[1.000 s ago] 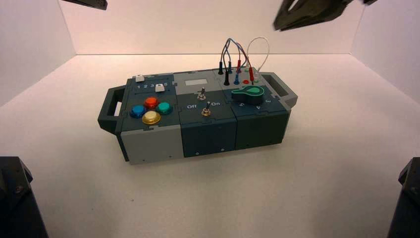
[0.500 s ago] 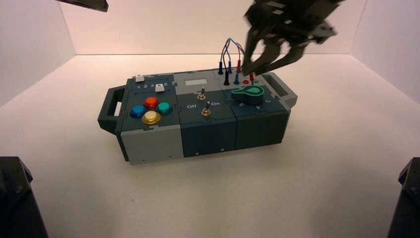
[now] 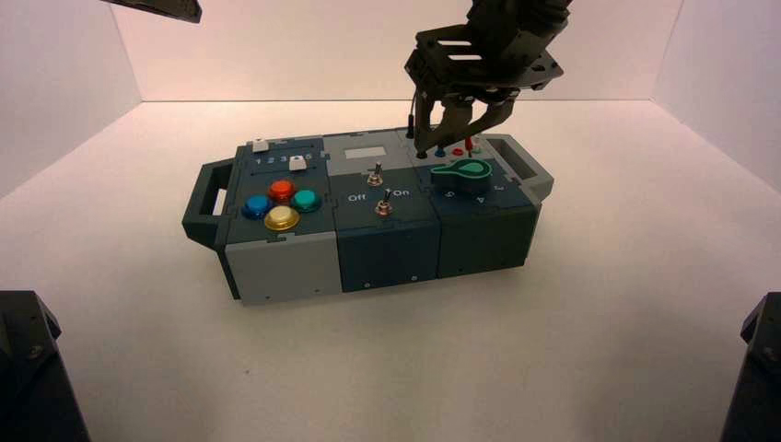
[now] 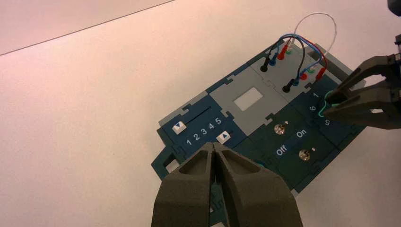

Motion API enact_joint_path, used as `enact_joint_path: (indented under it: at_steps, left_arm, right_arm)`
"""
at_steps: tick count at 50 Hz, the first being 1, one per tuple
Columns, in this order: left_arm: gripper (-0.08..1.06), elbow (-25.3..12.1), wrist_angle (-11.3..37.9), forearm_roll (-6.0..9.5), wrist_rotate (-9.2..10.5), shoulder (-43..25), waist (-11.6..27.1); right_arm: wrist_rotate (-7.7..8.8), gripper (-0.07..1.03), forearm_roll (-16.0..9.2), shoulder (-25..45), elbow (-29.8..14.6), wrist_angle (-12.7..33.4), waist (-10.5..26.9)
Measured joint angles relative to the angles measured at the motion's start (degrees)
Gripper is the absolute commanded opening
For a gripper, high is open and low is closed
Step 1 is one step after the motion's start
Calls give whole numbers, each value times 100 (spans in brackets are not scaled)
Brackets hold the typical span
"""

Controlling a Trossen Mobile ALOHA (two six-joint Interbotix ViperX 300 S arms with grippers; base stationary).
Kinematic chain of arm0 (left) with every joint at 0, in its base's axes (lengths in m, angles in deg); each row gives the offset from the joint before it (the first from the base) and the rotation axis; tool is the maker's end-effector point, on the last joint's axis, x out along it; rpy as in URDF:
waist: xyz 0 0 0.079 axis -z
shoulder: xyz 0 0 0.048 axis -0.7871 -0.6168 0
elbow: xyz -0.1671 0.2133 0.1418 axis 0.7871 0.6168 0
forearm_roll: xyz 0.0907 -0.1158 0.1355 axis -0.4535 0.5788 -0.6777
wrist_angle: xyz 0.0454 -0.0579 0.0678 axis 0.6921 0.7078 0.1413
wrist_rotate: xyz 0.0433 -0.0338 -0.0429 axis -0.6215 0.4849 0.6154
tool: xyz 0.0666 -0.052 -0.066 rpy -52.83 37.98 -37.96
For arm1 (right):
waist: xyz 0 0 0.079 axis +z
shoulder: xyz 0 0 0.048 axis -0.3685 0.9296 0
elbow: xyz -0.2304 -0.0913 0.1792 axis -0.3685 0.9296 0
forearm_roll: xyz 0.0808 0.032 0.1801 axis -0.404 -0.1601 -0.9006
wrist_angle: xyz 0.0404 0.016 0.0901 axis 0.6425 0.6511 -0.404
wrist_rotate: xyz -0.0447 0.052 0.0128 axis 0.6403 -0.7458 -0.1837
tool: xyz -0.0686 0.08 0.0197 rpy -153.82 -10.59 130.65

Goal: Pull the black wire.

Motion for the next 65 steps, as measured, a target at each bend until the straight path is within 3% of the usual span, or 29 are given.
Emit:
enact_joint_path:
  at_steps: [30,47,65]
  left_arm:
    - [-3,0,0,0,0,35,0]
    - [-3,0,0,9,0,62,0]
    - [-3,0,0,0,0,79,0]
  right_arm:
    - [-9,40,272,580,-404,-272,-167]
    - [-9,40,316,606,-413,-299,-475]
    - [-44,40,316,650,-422,-308,-466]
